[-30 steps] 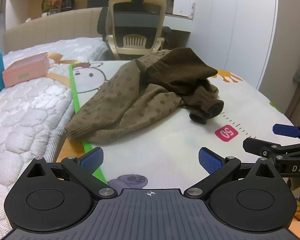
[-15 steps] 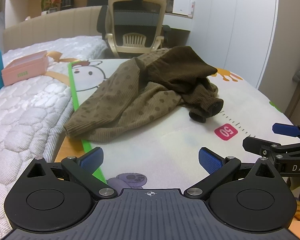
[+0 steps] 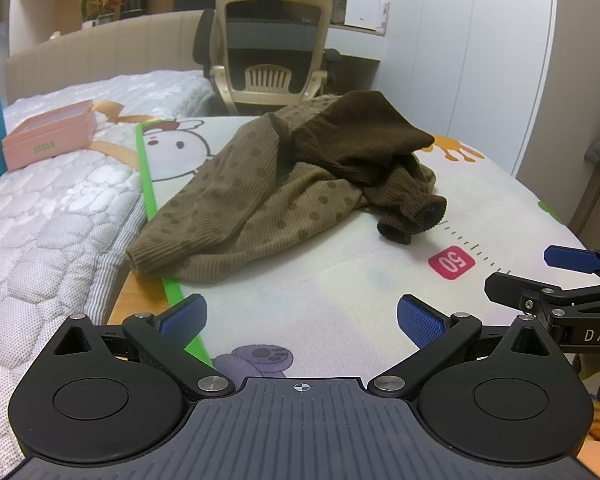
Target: Fold clothes
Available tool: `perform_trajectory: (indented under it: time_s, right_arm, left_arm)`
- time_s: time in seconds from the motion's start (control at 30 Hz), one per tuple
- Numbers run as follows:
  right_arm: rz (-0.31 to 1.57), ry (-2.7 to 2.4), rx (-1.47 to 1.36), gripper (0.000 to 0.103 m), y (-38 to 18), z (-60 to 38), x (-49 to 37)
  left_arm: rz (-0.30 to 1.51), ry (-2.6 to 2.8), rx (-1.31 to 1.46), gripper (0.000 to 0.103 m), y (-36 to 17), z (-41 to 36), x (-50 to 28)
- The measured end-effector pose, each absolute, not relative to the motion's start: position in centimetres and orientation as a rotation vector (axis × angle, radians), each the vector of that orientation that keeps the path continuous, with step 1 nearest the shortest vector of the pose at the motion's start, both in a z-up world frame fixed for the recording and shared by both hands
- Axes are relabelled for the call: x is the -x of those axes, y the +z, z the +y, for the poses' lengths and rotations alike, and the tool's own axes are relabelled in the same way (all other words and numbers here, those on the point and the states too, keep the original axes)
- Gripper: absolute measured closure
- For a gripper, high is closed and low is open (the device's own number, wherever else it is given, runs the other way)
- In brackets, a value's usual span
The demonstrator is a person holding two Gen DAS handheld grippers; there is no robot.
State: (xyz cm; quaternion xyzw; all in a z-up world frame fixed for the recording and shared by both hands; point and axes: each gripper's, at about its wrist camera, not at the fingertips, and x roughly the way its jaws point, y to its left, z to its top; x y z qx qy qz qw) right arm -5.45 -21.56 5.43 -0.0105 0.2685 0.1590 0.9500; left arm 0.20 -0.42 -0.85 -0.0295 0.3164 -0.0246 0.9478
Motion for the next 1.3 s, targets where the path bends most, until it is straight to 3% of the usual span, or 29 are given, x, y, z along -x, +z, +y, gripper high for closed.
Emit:
perform_trajectory:
  time_s: [1.3]
  right_arm:
    - [0.56, 0.327, 0.018, 0.0, 5.22, -21.54, 5.36]
  left_arm:
    - [0.652, -0.057, 0.044, 0.0, -0.96, -0.6, -0.37]
